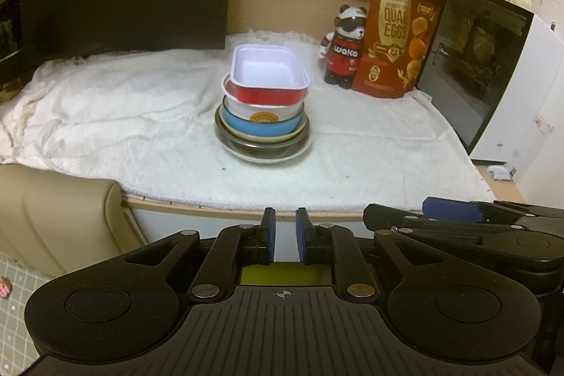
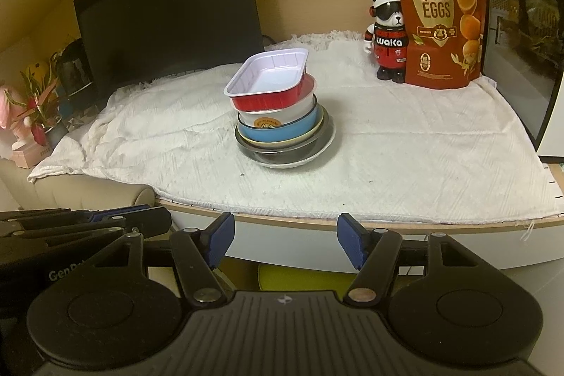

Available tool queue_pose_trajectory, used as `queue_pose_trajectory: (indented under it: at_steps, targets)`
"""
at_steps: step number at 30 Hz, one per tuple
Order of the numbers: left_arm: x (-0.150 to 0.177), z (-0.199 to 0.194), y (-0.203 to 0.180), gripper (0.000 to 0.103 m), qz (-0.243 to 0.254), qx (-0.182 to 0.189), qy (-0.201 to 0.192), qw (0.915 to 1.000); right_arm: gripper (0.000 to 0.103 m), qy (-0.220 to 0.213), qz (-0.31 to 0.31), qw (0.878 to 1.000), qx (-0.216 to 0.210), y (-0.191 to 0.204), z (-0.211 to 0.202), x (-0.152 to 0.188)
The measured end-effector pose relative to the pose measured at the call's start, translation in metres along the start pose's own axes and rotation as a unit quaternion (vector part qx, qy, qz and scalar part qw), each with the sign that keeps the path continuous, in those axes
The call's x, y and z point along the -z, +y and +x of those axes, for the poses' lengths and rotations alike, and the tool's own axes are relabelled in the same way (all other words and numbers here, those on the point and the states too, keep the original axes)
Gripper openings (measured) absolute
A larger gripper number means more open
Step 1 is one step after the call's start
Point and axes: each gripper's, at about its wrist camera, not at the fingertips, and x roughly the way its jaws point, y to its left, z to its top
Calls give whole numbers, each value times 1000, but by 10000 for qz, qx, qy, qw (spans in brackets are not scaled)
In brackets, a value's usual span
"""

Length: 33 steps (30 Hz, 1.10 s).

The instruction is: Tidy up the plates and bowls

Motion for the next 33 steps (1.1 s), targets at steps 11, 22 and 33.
queue_pose_trajectory:
  at_steps: [11, 22, 33]
  targets:
    - [-3, 3, 1, 16, -18, 8, 33, 10000, 65, 21, 22, 10000, 5, -1, 2, 0]
    - [0, 5, 0, 16, -71, 13, 71, 9999, 65, 48, 27, 10000, 4, -2, 4, 0]
    - [-2, 16, 5, 16, -185, 24, 140, 9997, 66, 98, -5, 9999, 23, 1, 10, -4]
